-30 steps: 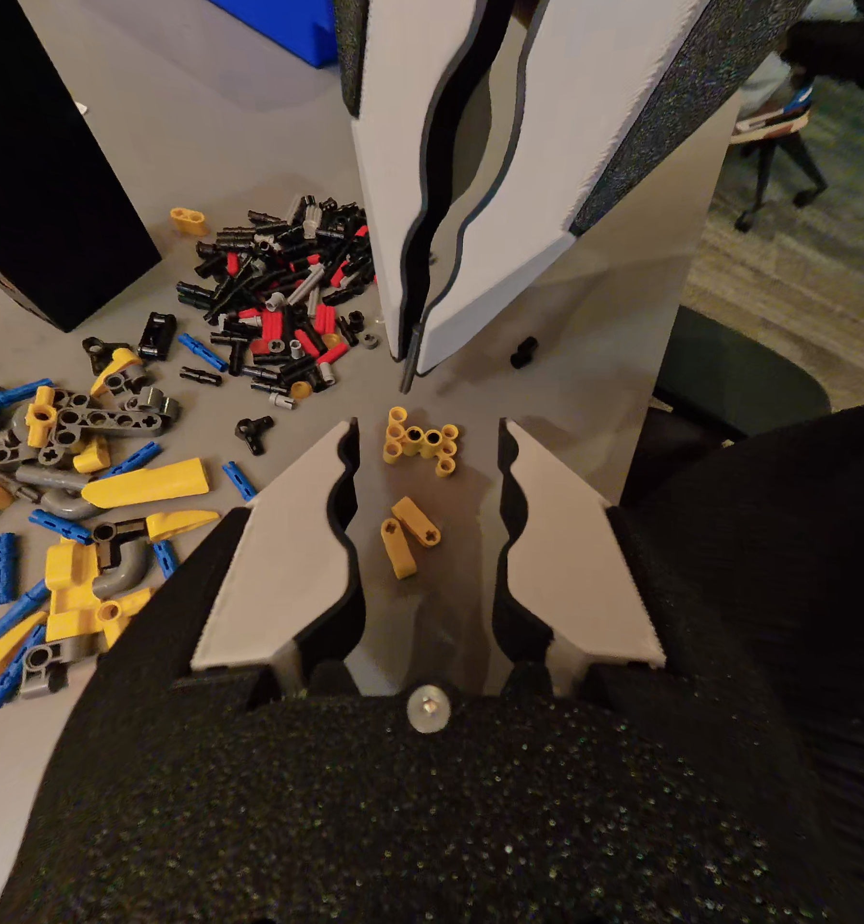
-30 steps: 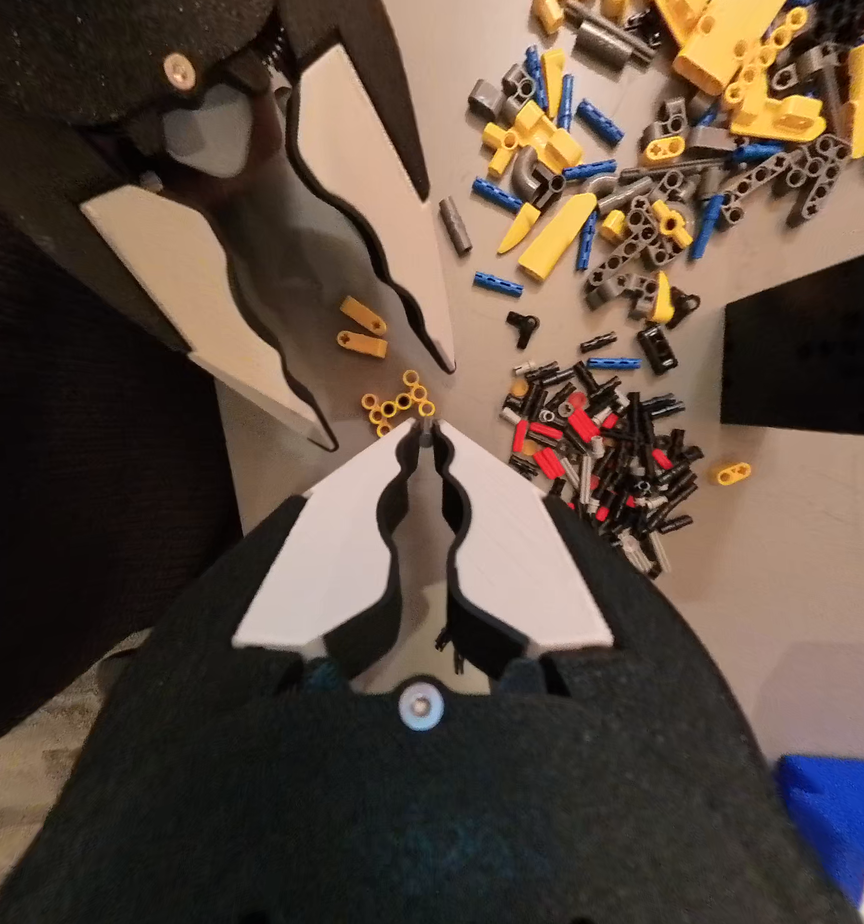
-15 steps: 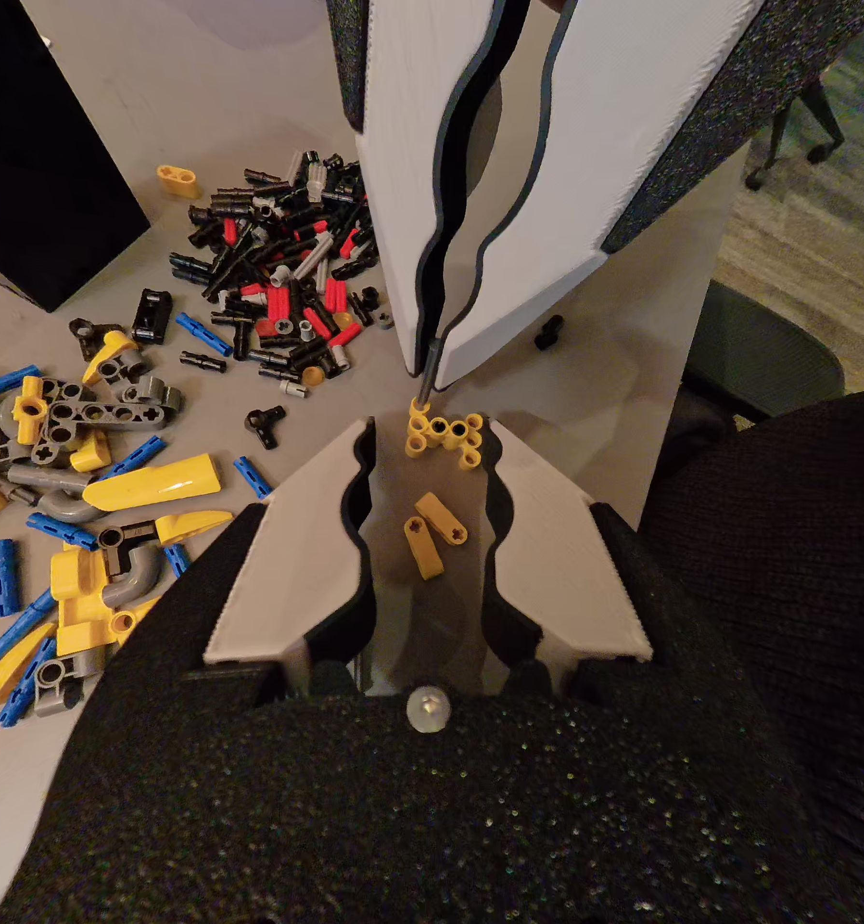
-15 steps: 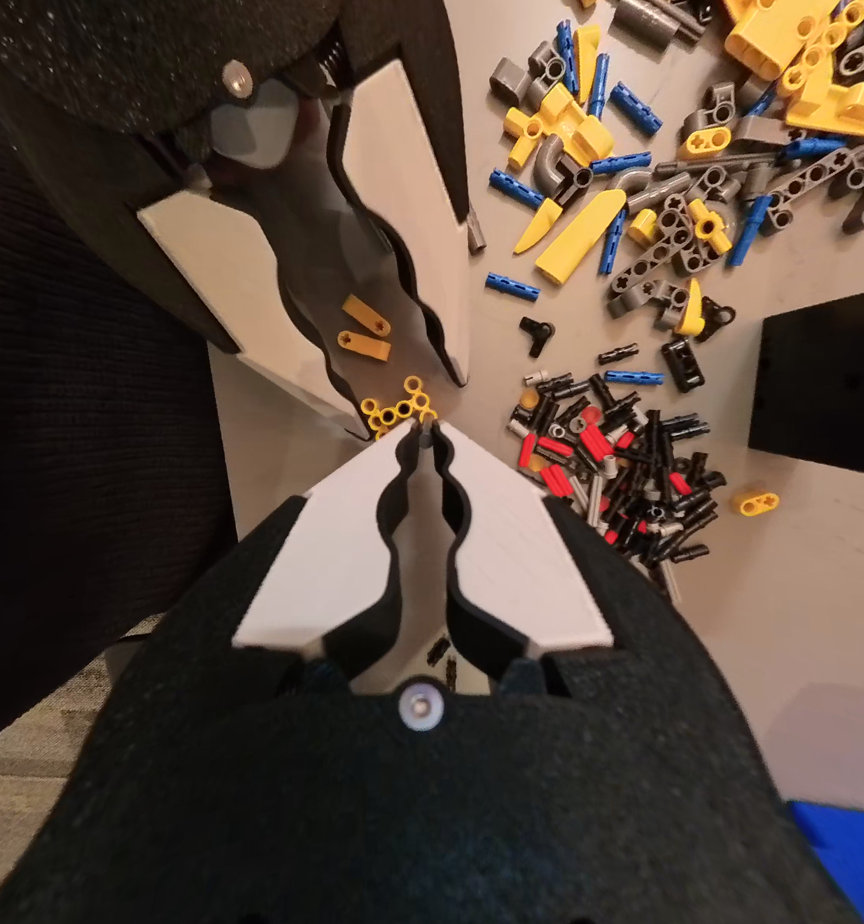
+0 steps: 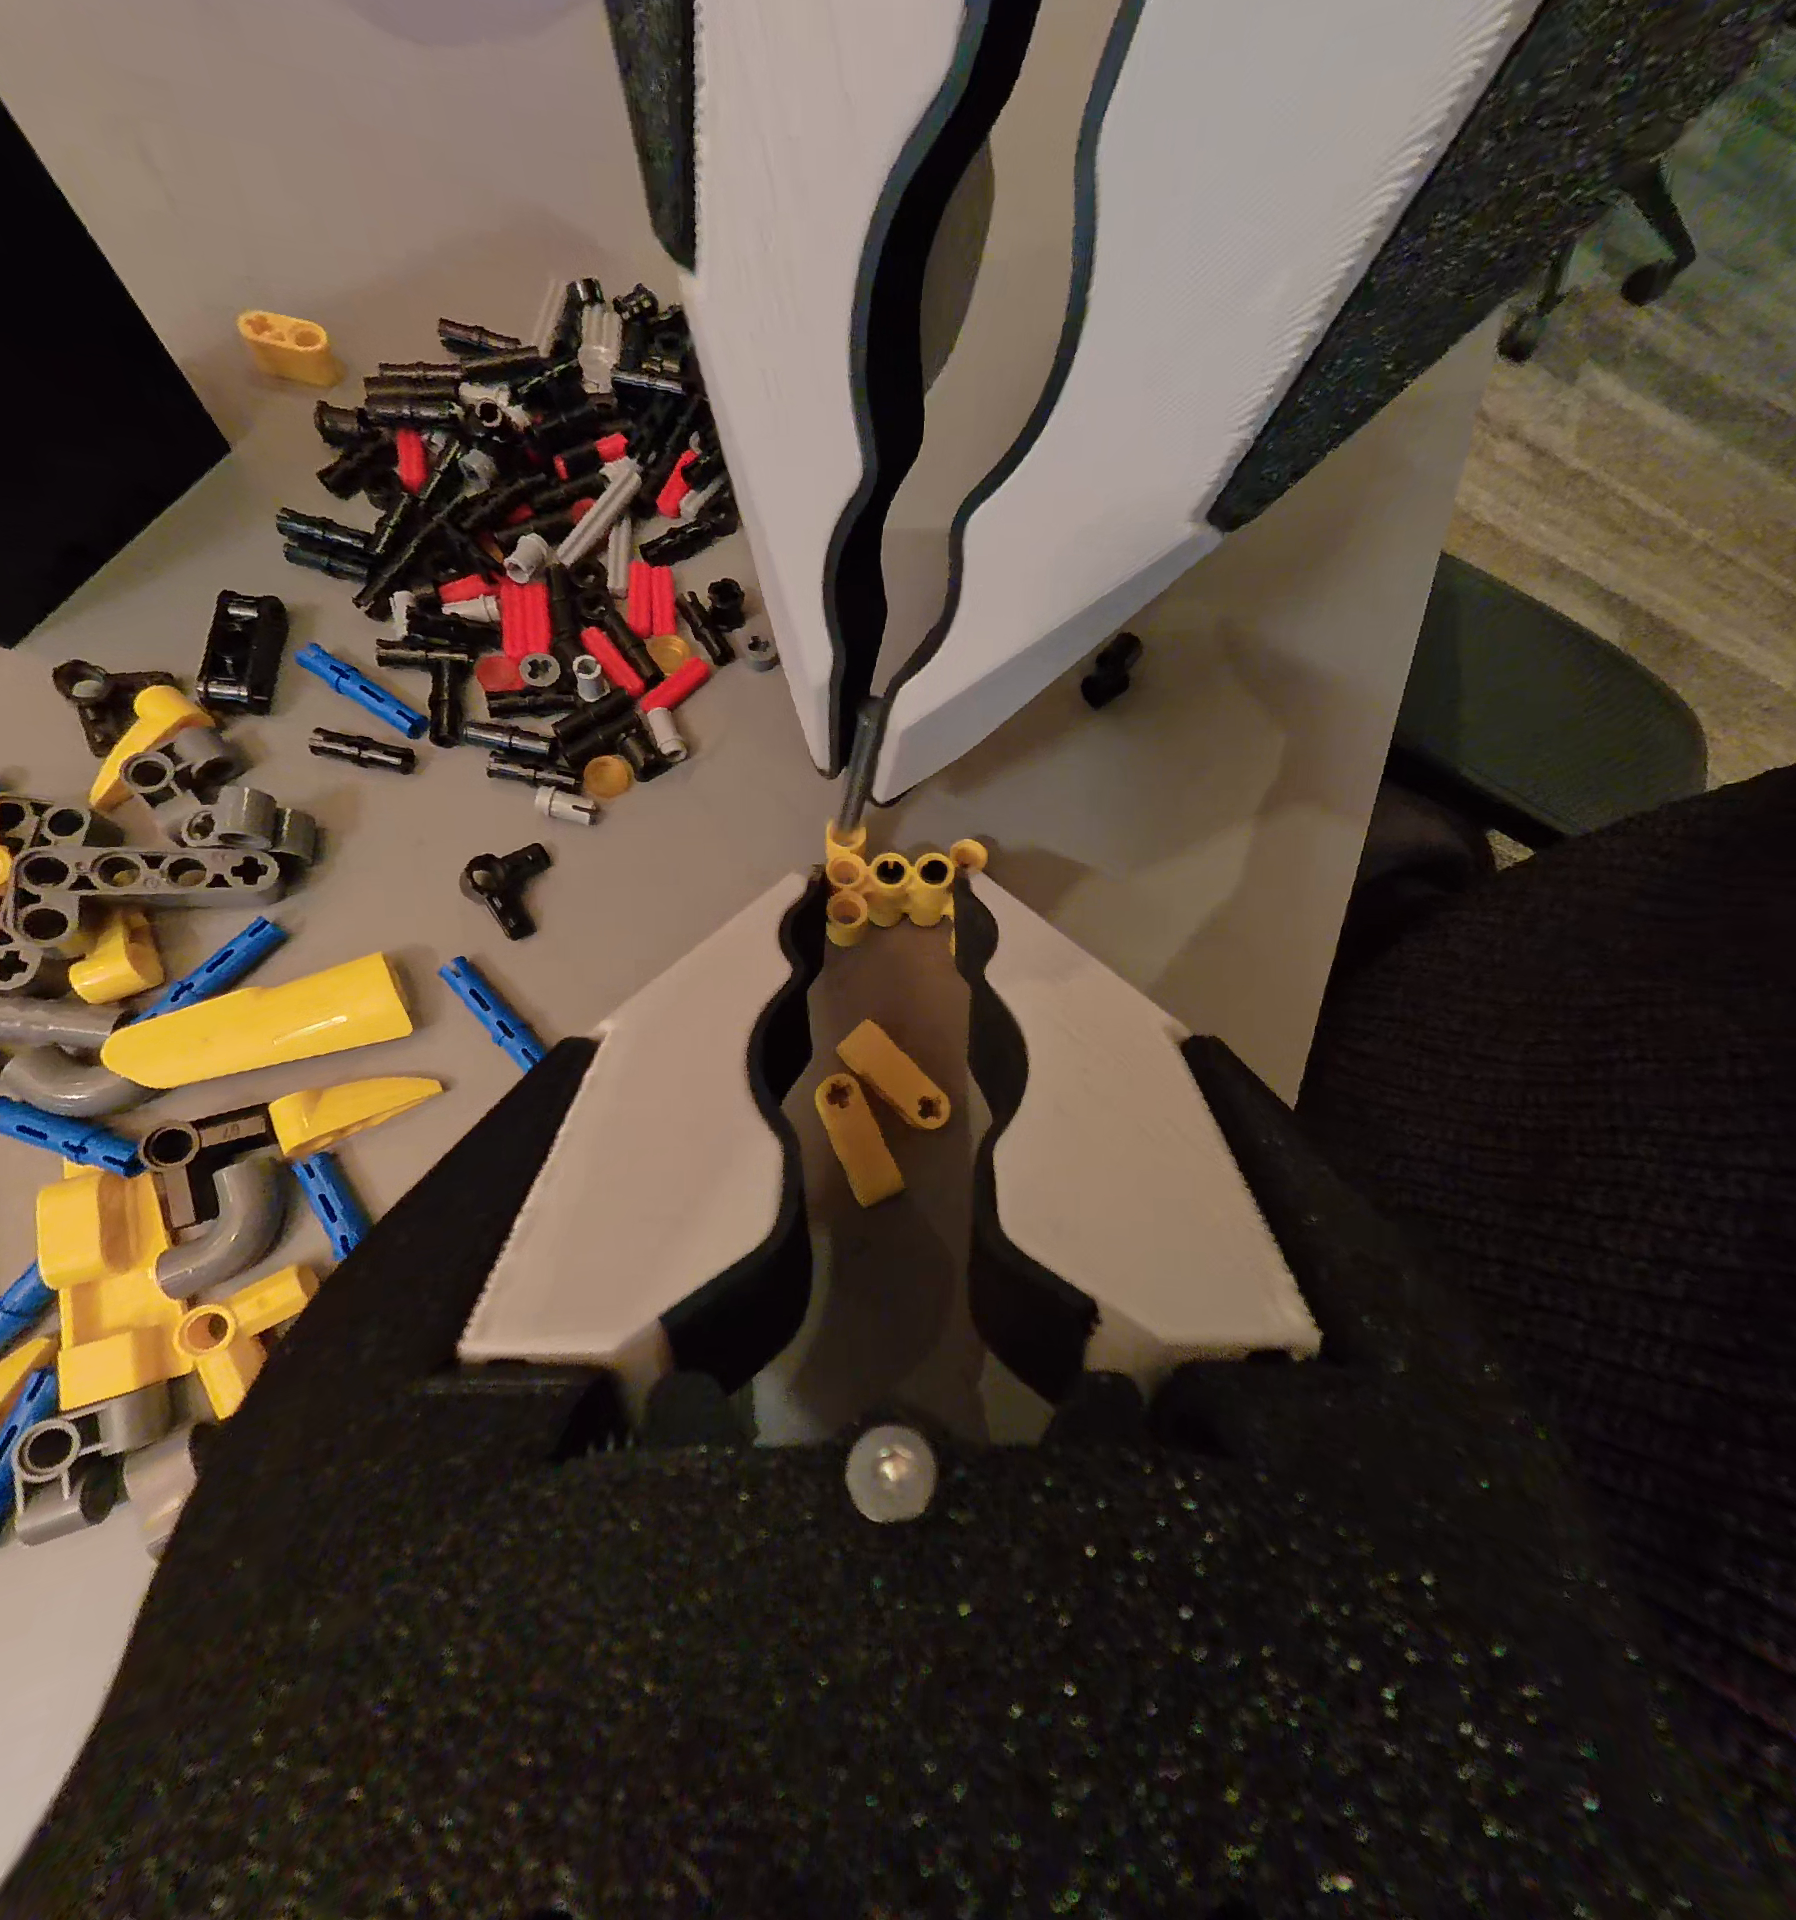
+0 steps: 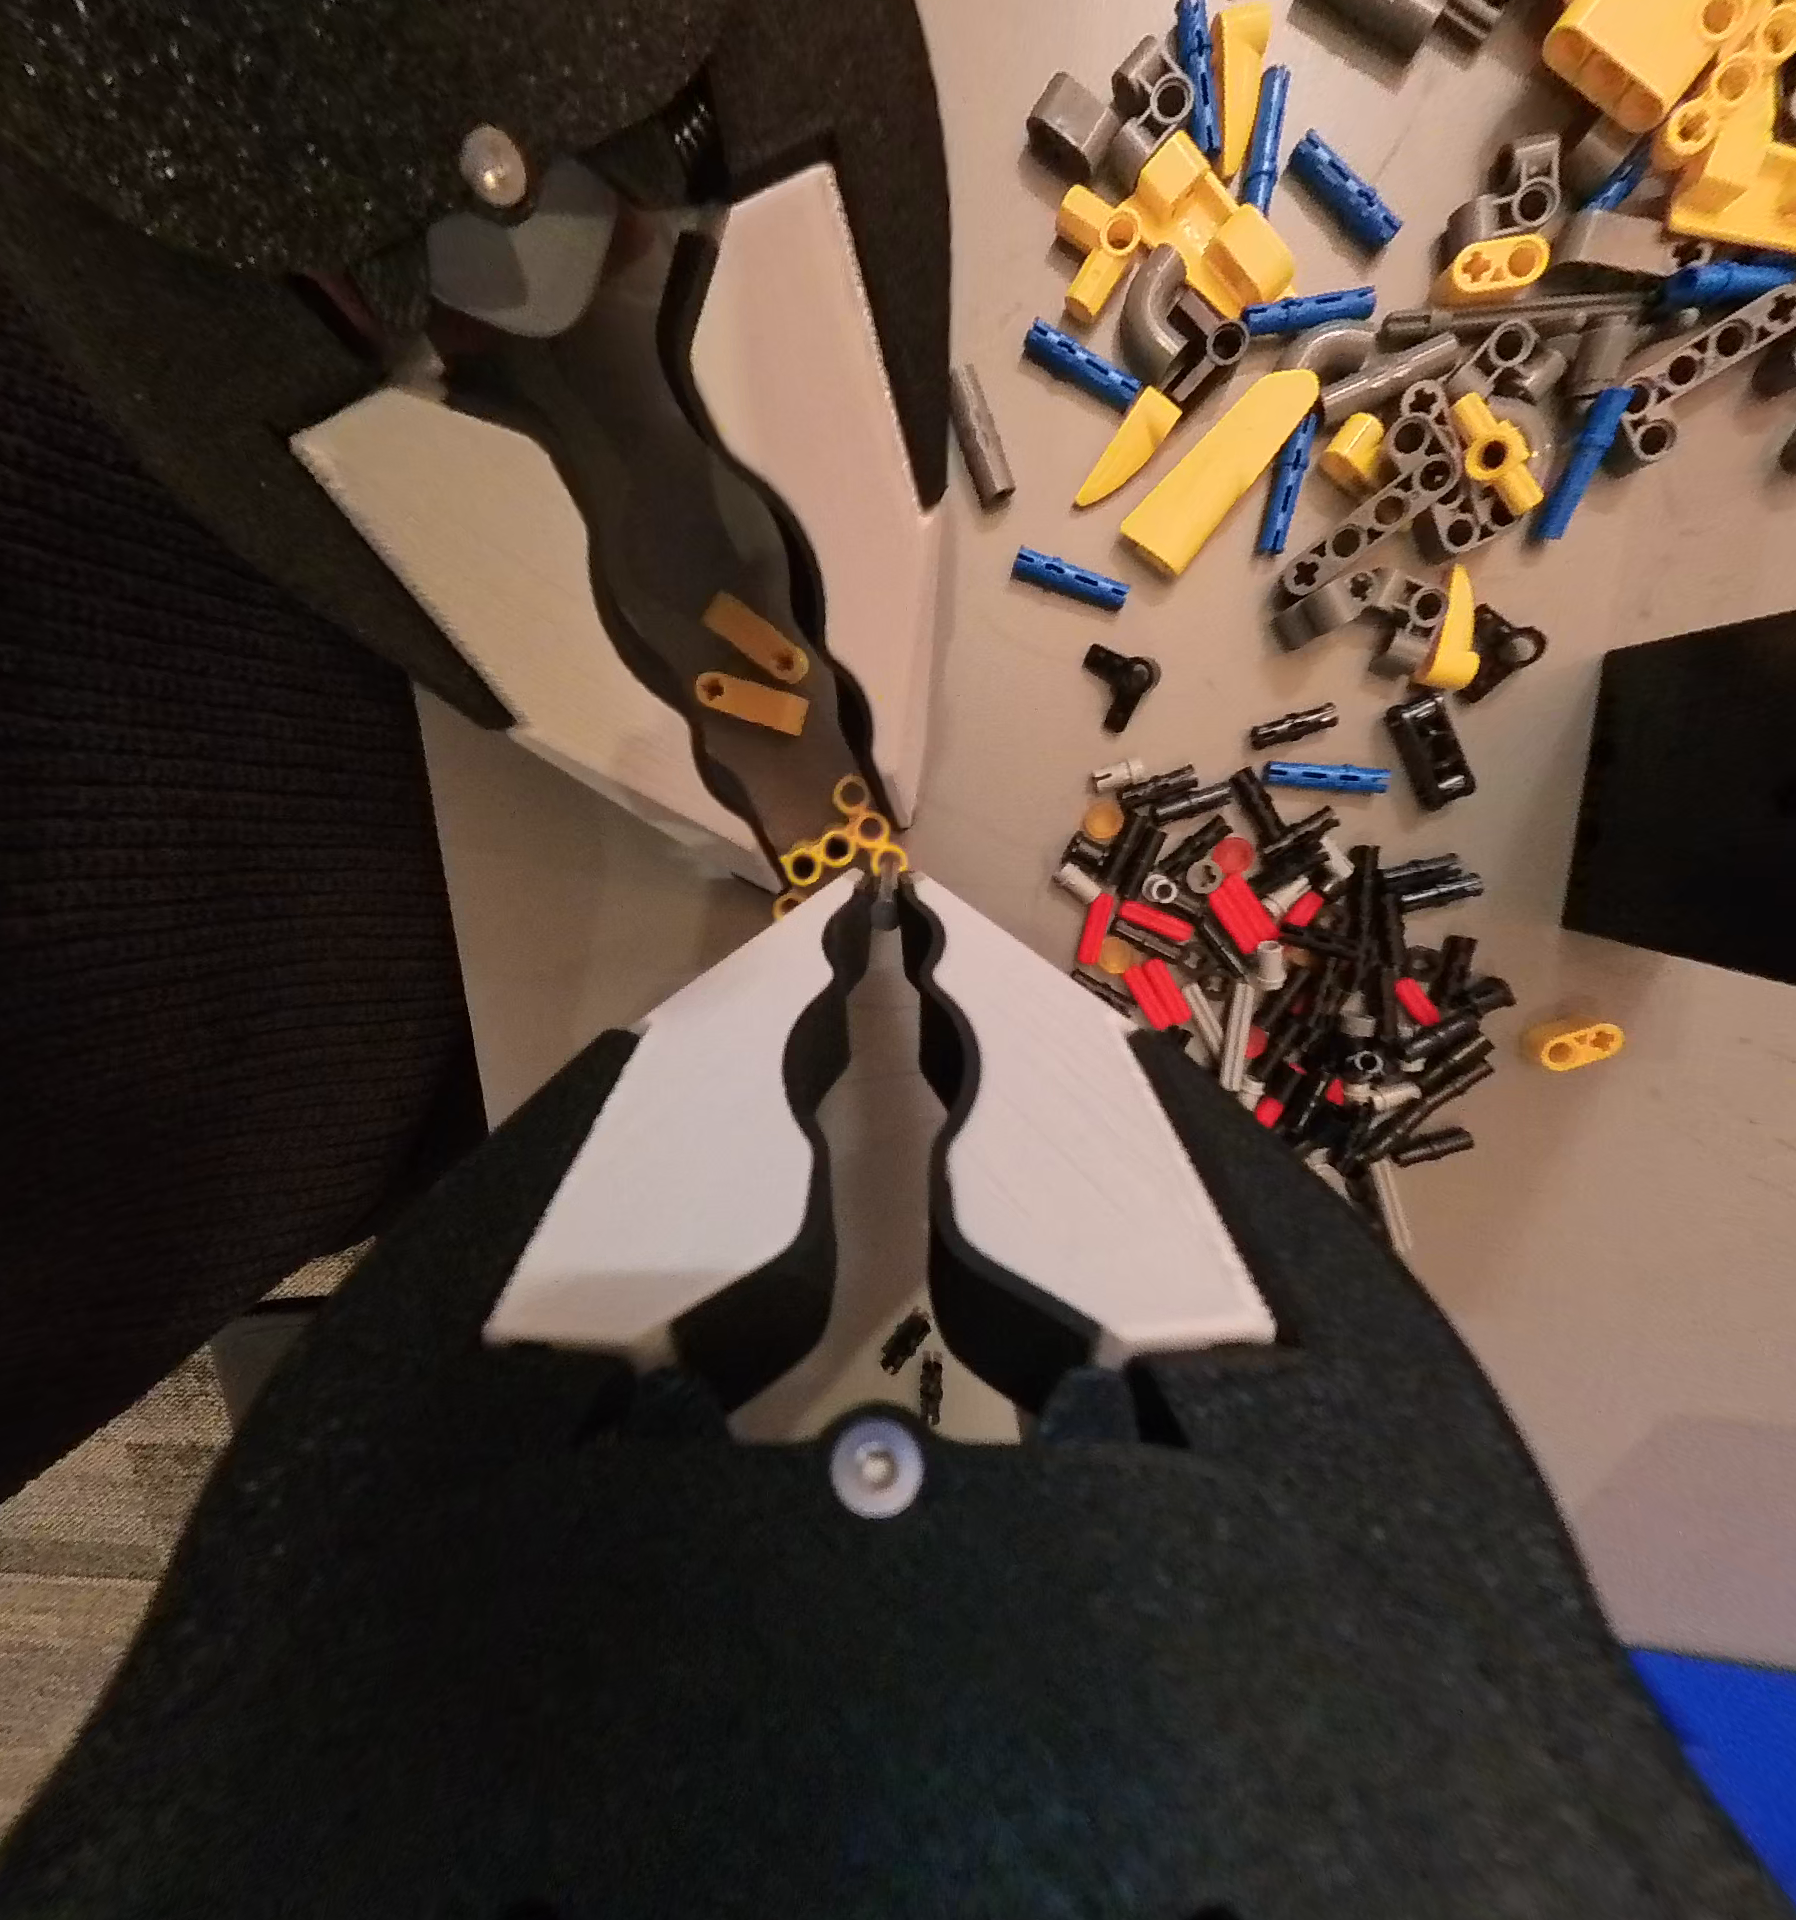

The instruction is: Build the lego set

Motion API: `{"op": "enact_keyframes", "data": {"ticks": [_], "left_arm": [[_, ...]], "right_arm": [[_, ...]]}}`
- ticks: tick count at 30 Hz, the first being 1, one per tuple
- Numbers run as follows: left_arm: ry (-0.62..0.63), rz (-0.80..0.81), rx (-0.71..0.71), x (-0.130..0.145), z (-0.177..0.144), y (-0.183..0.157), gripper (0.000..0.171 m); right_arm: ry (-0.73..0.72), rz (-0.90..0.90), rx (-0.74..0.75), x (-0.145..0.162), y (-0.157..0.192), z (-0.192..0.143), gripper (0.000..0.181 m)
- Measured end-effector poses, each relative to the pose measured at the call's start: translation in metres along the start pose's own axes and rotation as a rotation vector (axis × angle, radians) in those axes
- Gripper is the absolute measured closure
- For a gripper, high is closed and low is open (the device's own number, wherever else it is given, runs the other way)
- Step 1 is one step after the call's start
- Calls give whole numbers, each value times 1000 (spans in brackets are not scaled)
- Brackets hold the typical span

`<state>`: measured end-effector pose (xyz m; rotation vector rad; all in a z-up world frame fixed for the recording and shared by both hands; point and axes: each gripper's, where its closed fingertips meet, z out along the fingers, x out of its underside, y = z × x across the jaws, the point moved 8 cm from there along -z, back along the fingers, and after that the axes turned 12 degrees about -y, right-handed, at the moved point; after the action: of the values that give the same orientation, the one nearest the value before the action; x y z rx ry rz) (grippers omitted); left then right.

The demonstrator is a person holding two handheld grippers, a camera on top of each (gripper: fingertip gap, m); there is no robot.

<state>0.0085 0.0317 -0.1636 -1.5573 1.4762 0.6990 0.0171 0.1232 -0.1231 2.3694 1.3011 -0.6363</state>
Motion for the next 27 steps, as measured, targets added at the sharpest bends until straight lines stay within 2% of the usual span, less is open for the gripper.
{"op": "enact_keyframes", "data": {"ticks": [17,21,24,27], "left_arm": [[14,53,46,2,1,-7,148],[13,45,50,2,0,-7,148],[13,38,55,2,0,-6,148],[13,38,54,2,0,-6,148]], "right_arm": [[76,46,-76,5,3,13,176],[47,21,-56,7,4,13,176],[34,0,1,11,3,10,164],[-26,46,5,12,2,3,164]]}}
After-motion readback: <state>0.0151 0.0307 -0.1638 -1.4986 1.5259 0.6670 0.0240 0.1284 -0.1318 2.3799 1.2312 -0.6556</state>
